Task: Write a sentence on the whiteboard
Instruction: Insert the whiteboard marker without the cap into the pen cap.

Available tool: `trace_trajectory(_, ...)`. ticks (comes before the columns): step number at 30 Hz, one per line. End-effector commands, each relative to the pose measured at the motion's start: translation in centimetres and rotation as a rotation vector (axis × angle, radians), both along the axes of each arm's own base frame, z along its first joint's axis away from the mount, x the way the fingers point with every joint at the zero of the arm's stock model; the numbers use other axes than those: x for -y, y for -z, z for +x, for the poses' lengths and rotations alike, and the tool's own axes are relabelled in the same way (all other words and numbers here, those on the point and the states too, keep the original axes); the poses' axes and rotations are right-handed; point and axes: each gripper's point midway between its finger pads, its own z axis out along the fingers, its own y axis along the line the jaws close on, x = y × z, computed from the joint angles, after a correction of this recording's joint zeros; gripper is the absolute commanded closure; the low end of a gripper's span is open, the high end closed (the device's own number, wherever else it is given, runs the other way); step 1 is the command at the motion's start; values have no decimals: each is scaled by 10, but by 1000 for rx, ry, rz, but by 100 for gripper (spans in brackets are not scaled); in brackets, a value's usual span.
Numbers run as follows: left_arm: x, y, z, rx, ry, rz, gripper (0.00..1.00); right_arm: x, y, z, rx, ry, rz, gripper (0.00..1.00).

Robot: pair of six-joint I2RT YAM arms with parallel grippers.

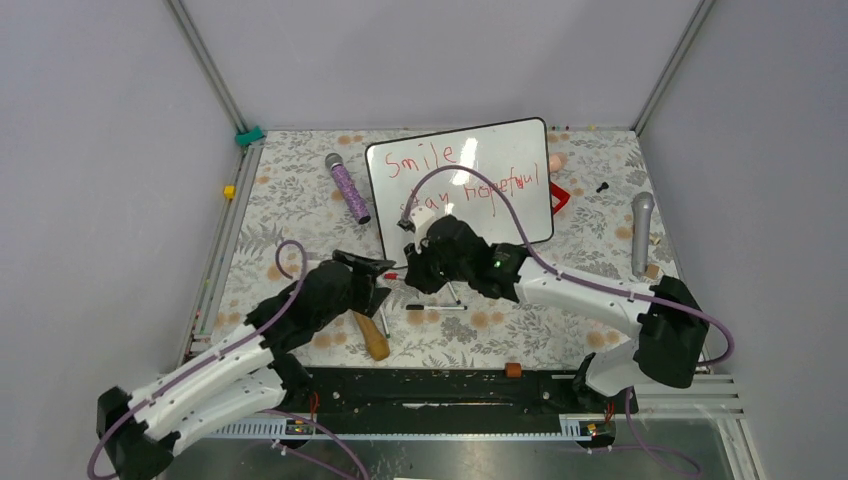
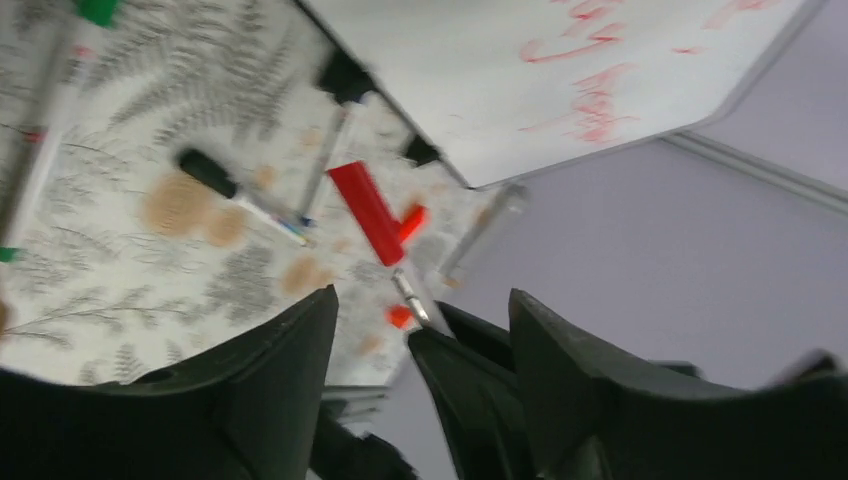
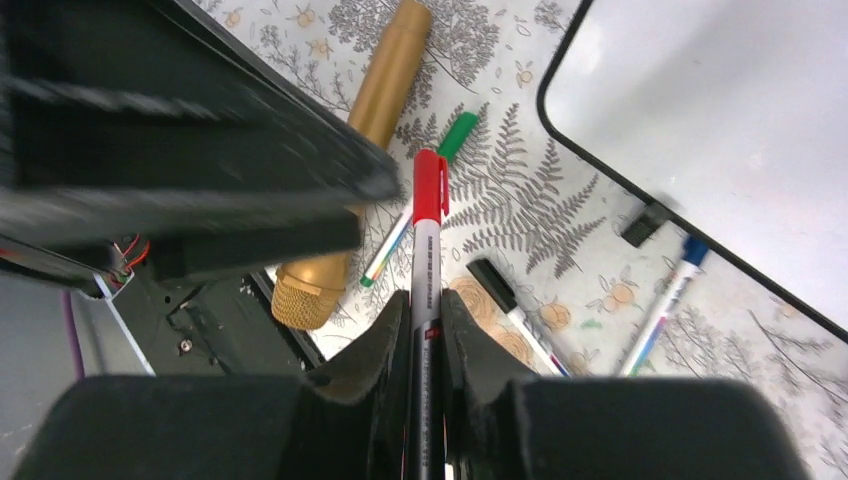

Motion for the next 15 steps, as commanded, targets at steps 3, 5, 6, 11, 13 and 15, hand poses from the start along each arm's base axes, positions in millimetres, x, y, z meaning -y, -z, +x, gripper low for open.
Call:
trace_trajectory(3,-33,-38,3,153,51,-2,21,79,-2,-22,-163,16,-340,100)
trace_trajectory(5,-52,-37,4,190,51,101,18,101,-5,-24,-176,38,-425,100)
trace_trajectory(6,-57,-40,6,222,61,145,17,115,-5,-21,-162,70,-491,100)
trace_trajectory(11,-58,-59,19,444,226,383,16,174,1,-12,-128,198,-794,100)
trace_trajectory(13,-57,-64,21,498,290,461,16,183,6,-9,-128,223,-856,100)
trace_trajectory(15,-57,-69,22,541,321,506,16,184,16,-8,-155,223,-878,100)
